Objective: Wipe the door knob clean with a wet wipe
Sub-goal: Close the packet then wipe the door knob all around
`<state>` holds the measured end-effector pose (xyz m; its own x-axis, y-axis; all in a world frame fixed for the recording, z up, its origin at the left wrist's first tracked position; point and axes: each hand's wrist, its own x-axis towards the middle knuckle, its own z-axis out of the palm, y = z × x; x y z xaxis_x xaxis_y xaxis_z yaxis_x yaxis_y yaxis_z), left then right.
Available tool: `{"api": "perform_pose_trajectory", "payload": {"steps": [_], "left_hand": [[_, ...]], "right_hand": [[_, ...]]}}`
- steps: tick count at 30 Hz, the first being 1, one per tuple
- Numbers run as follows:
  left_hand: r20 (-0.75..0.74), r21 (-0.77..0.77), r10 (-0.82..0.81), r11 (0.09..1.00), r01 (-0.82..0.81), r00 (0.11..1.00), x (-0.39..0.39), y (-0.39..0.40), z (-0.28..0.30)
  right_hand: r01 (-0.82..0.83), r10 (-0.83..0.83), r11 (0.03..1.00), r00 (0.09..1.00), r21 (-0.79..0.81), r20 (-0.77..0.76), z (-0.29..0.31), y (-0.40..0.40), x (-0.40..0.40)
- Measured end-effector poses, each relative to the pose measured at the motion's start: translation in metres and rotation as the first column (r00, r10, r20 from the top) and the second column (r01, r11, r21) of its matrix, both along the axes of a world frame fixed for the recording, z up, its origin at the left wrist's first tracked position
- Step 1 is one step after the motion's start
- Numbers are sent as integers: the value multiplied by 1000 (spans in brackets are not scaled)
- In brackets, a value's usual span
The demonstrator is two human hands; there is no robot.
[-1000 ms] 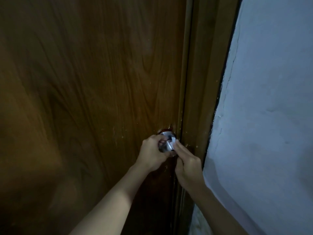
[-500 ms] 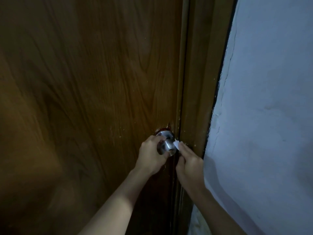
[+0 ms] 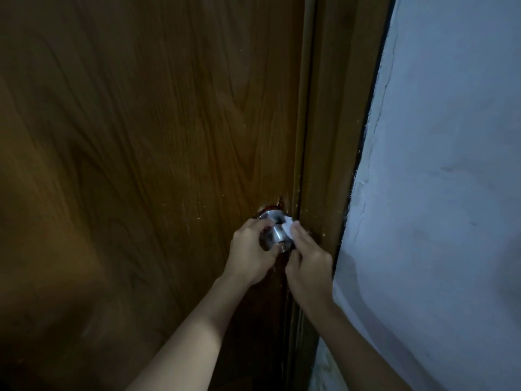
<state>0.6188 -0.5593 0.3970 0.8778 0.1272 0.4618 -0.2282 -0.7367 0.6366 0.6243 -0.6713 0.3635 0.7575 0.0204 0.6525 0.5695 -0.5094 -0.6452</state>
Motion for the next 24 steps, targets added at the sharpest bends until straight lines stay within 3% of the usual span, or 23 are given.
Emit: {"api": "perform_pose_trajectory", "payload": {"steps": [3, 5, 10, 14, 21, 24], "left_hand": [[-8, 8, -11, 1000, 11, 1000, -1, 1, 1], [-23, 1, -19, 1000, 19, 1000, -1, 1, 2], [-34, -7, -5, 1000, 5, 999, 1, 1, 2], [-11, 16, -16, 1000, 17, 1000, 0, 1, 2], [-17, 3, -17, 1000, 17, 1000, 3, 2, -1], [-10, 3, -34, 999, 34, 999, 1, 2, 2]], "right_hand": [[-69, 68, 994, 998, -90, -7, -15, 3, -2], [-38, 35, 998, 998, -56, -50, -22, -3, -6], [47, -49, 997, 998, 57, 34, -11, -3, -1], [-76, 78, 994, 997, -76, 20, -8, 11, 4], [-14, 14, 999, 1000, 41, -11, -23, 8, 2], [-60, 62, 998, 996, -29, 68, -20, 13, -3]]}}
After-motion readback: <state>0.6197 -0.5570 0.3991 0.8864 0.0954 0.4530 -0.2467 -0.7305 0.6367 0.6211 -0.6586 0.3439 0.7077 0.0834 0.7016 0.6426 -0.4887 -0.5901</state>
